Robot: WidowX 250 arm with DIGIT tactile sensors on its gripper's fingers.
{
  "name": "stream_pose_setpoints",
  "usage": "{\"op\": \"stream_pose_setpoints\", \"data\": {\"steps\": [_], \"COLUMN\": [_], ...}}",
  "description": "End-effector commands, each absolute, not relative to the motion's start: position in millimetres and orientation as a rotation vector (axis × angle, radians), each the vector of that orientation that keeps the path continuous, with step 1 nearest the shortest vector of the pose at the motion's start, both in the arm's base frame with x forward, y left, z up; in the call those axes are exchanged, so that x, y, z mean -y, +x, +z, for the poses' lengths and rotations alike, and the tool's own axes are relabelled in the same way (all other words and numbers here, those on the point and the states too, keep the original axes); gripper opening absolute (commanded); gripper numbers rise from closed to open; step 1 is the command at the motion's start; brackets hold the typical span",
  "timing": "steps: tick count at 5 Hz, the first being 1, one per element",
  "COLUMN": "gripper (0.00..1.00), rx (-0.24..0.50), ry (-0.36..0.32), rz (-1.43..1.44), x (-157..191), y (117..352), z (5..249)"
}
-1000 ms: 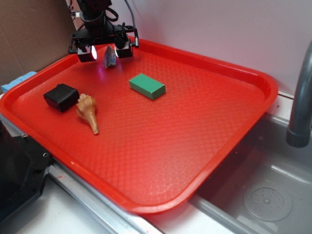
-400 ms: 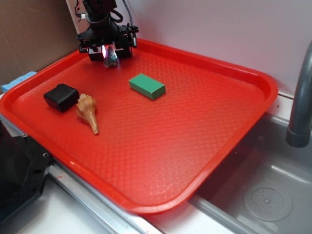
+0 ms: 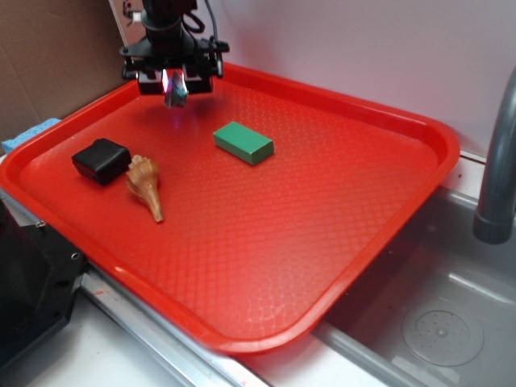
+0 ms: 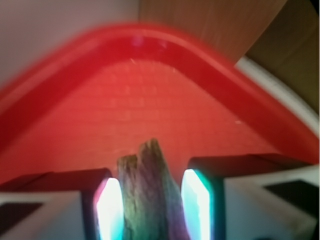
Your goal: Grab the wood chip.
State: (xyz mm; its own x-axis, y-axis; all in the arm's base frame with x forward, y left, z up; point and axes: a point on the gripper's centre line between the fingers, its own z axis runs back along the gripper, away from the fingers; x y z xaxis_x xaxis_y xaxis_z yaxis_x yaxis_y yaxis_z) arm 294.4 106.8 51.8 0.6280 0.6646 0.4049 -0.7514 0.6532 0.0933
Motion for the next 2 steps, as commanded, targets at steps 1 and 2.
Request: {"op": "stream_pose_setpoints", "data": {"steps": [1, 2], "gripper": [0.00, 0.00], "rx": [0.236, 0.146], "ry": [0.178, 0.103], "rz": [0.613, 0.483], "x": [-49.4, -17.1], "y": [272.2, 252.8], "z": [118.8, 148.2]}}
